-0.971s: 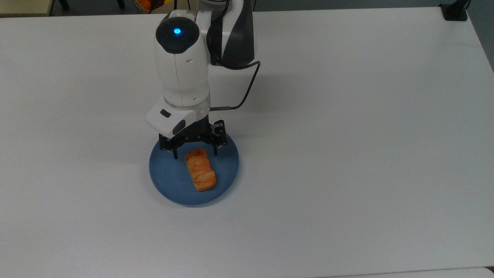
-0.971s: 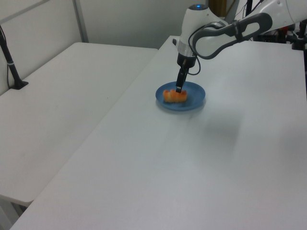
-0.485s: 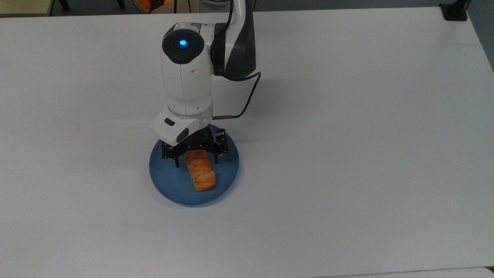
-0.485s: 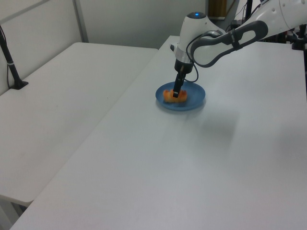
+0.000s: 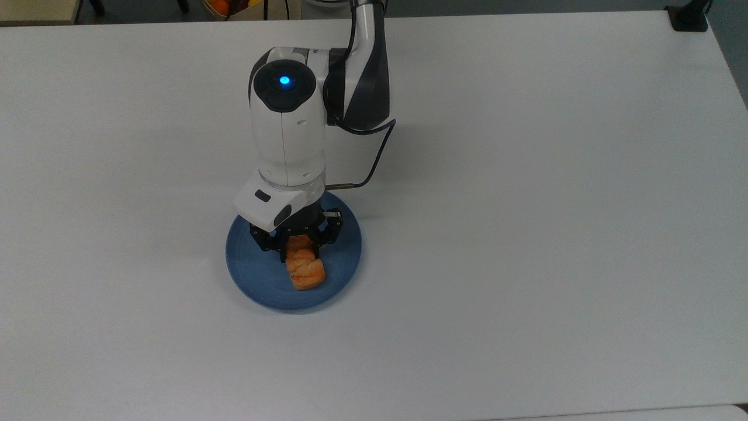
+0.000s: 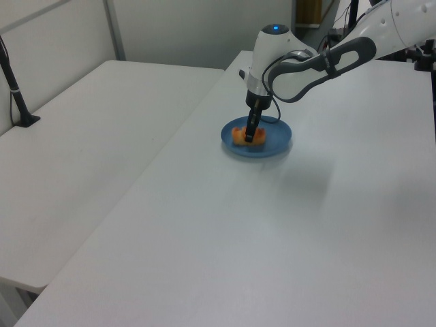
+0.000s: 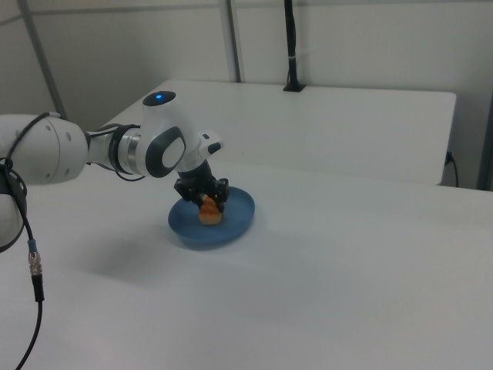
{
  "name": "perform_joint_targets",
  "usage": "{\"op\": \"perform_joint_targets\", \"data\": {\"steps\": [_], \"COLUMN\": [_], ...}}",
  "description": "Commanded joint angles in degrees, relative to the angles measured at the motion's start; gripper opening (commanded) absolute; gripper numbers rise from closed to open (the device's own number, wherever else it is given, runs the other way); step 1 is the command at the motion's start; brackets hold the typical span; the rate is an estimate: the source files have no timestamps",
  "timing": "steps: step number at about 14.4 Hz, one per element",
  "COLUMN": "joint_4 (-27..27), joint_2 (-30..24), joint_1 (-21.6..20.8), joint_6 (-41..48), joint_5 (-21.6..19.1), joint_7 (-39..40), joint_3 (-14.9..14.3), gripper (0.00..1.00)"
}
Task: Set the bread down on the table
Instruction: 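Close the gripper around the orange bread, then lift the bread up off the blue plate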
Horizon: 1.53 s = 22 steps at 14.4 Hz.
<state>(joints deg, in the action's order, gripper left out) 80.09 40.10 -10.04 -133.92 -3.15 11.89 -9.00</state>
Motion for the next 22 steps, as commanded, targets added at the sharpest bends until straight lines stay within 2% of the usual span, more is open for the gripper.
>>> {"op": "perform_joint_targets", "data": {"steps": [1,5,6,10,16,22], "joint_4": [-1.08,-1.08,-1.08,-0.90,0.77,5.25], "joint_2": [1.03,0.59,0.33,-1.25,-8.97,-18.99], "joint_1": [-0.77,-1.12,-1.12,-0.95,0.28,1.86], "joint_6": [-0.55,-0.37,-0.29,0.42,4.27,11.30], "joint_5": [0.78,1.30,1.30,1.22,0.51,0.34], "joint_7": [0.76,0.94,0.85,0.41,-2.75,-7.32], "joint_3": [-0.67,-0.67,-0.67,-0.75,-0.67,-0.14], "gripper": [0.28,0.02,0.00,0.00,0.00,0.00]}}
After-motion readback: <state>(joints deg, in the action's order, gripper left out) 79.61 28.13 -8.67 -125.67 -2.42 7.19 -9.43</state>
